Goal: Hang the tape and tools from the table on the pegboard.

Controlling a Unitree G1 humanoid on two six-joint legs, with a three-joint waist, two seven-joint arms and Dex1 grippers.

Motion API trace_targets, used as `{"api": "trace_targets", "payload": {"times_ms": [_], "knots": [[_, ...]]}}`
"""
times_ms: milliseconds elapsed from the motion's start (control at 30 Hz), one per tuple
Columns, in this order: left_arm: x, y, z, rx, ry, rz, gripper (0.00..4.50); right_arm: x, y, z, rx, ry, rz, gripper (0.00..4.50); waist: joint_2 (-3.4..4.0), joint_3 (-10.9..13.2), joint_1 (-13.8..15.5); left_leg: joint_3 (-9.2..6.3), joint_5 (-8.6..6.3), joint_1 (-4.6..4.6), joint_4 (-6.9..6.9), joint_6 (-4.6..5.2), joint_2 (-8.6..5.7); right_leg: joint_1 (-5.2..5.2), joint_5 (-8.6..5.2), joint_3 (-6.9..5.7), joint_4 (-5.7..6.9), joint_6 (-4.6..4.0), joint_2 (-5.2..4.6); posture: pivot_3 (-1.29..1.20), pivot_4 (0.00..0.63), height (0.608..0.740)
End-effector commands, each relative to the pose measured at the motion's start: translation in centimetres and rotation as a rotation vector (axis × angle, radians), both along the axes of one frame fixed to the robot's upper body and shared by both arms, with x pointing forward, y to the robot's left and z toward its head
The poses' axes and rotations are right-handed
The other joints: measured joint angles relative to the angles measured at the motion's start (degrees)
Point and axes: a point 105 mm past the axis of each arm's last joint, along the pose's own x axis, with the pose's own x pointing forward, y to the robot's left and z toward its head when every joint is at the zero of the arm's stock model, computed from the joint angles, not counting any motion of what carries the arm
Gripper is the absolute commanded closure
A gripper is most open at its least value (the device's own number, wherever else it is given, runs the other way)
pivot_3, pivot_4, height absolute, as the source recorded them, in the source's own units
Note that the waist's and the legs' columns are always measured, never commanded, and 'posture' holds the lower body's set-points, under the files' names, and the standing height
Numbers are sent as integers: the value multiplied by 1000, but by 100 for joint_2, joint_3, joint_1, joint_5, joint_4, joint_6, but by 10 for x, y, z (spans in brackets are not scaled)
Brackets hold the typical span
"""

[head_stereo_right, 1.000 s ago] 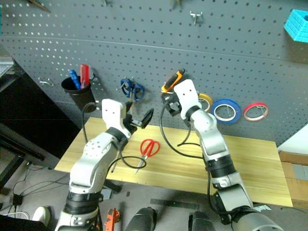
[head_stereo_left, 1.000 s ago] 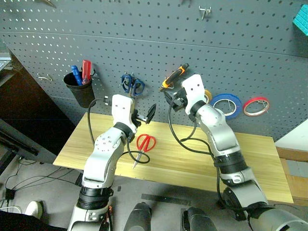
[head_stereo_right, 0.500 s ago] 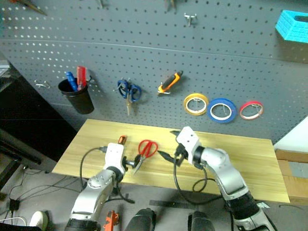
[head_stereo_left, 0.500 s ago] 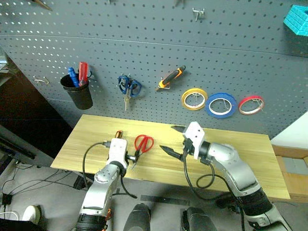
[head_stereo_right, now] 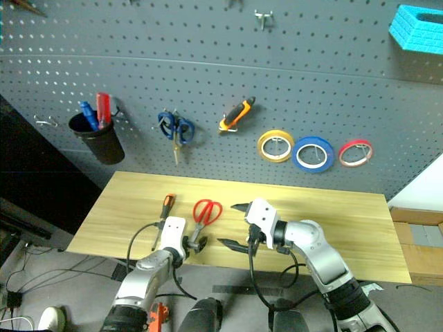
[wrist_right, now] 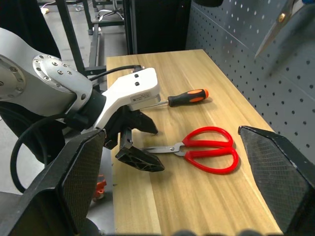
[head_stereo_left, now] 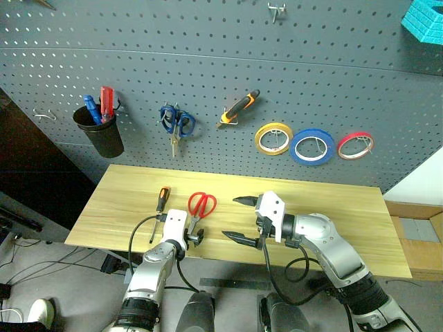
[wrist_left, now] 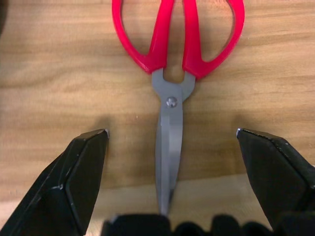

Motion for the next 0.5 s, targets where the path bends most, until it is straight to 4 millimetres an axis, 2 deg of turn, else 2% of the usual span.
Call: {"api": "trace_targets", "payload": {"times_ms": [33,200,233,300,500], "knots": [[4,6,2,21,17,-2,0,2,-1,16,48,-27,-10,17,-2,10,-23,0,0,0,0,0,0,0,0,0,0,0,0,148,212,740],[7,9,1,36,65,-34,0,3,-1,19,58,-16,-13,17,0,36,-49,-3,-1,0,-8,-1,0,-1,2,-3,0,-4,-2,148,216,740],[7,10,0,32,76,-35,184,3,-1,19,60,-15,-13,2,0,40,-51,-3,-1,0,-8,-1,0,-1,2,-4,0,-3,-2,148,217,740],[7,10,0,24,93,-38,600,4,0,20,65,-12,-15,0,1,46,-51,-3,-1,0,-8,-1,-2,-1,0,-4,-1,-1,-4,148,217,740],[4,7,-3,-8,124,-56,2664,6,0,22,67,-13,-19,0,6,50,-50,-3,-1,0,-9,-2,-6,0,-11,-4,-2,19,-9,148,214,740]]}}
